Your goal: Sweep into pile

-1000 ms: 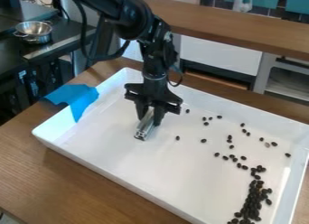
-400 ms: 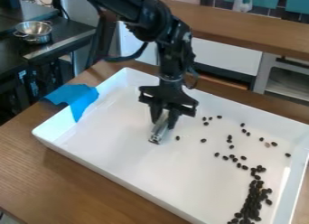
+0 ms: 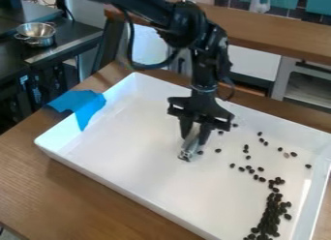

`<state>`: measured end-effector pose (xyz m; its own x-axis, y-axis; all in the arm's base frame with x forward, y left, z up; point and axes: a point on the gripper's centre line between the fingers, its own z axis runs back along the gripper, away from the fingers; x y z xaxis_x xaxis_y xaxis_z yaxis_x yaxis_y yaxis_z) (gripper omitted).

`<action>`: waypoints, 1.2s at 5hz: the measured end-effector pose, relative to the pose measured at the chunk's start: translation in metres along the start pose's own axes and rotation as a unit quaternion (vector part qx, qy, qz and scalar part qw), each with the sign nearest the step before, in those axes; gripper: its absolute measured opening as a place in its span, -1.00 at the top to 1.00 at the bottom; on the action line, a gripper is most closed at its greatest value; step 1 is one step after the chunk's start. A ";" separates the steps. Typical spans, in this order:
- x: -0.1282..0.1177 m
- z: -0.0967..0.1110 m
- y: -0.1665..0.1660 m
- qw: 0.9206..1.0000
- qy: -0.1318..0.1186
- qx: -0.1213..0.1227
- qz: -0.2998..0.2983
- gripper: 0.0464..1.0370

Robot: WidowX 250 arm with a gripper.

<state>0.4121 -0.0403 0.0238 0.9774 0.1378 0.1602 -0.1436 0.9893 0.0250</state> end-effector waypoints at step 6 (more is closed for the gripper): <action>-0.025 0.005 -0.064 0.996 0.025 -0.043 -0.080 0.35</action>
<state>0.3958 -0.1068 0.0226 0.9935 -0.0211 0.1120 0.0255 0.9989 -0.0385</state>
